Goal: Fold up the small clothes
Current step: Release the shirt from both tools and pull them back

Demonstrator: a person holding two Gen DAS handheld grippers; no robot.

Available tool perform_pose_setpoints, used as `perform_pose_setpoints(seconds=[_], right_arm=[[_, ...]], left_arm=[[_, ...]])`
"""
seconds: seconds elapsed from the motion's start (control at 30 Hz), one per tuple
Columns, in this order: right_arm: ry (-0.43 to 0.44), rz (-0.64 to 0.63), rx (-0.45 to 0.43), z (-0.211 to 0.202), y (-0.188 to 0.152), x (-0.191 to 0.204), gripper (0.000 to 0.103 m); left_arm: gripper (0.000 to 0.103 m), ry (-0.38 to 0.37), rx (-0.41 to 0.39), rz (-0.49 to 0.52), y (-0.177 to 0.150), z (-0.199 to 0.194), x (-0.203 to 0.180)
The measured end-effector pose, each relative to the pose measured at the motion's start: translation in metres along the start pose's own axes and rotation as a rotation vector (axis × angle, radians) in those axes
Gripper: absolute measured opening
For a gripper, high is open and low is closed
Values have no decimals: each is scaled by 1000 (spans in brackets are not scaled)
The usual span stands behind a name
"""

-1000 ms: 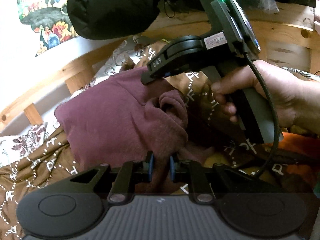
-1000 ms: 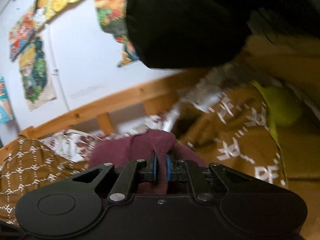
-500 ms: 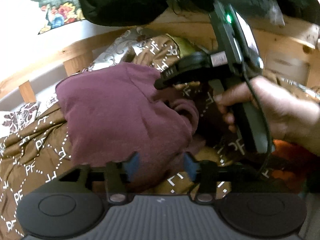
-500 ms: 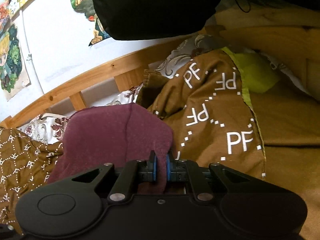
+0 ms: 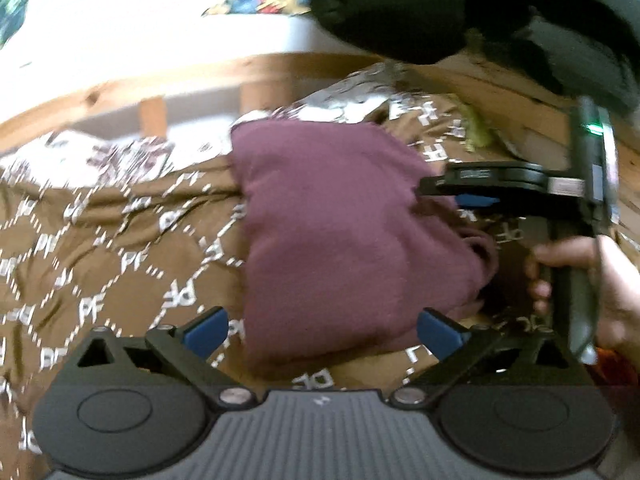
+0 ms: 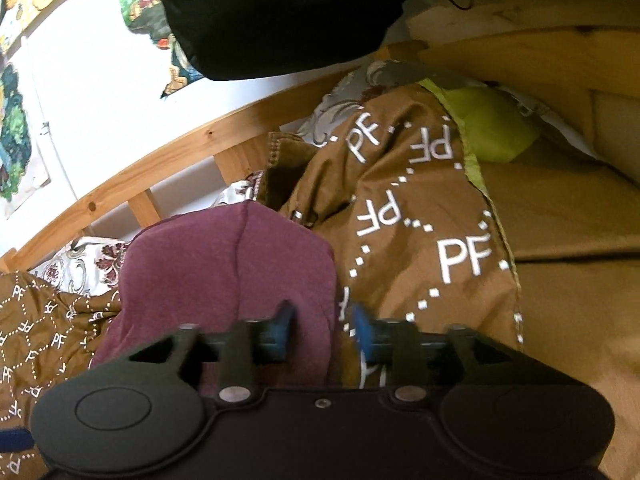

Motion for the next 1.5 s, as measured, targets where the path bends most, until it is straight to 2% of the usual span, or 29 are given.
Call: perform_pose_setpoints(seconds=[0.1,0.17,0.23,0.33,0.5,0.6,0.7,0.83,0.9,1.0,1.17,1.23,1.37,1.5], right_arm=[[1,2,0,-10,0,2,69],[29,19,1,-18,0,6,92],[63,38,11,-24,-1,10,102],[78,21,51,-22,-7,19,102],[9,-100,122,-3,-27,22,102],[-12,-255,96,4,-41,28,103],[-26,-328,61,6,-48,35,102],[4,-283,45,4,-43,32,103],[81,-176,-43,-7,-31,28,103],[164,-42,-119,-16,-15,22,103],[199,14,-135,1,-1,10,102],[203,43,-131,15,4,4,102],[197,100,-118,34,9,-5,87],[189,91,-116,35,9,-8,78]], left_arm=[[102,25,31,-62,-3,1,14],[102,36,47,-113,-5,2,23],[102,45,62,-164,-7,3,31],[102,57,87,-230,-10,7,41],[102,60,112,-331,-14,17,53],[102,52,100,-418,-12,22,62],[102,62,83,-472,-9,28,70],[102,86,74,-474,-6,40,75],[102,88,67,-465,-4,45,76],[102,54,53,-443,-1,50,72],[102,-16,39,-339,5,60,56],[102,-23,47,-295,5,64,51],[102,-37,69,-294,2,72,50],[103,-64,104,-344,-2,78,55]])
Point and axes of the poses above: each gripper's, at about its wrist camera, not at the fingertips, and z roughly the way its jaws point, x to its left, y to its top, the point moved 6 cm from there along z, roughly the way its jaws point, and after that the axes turned 2 degrees about -x, right-handed, at the moved point
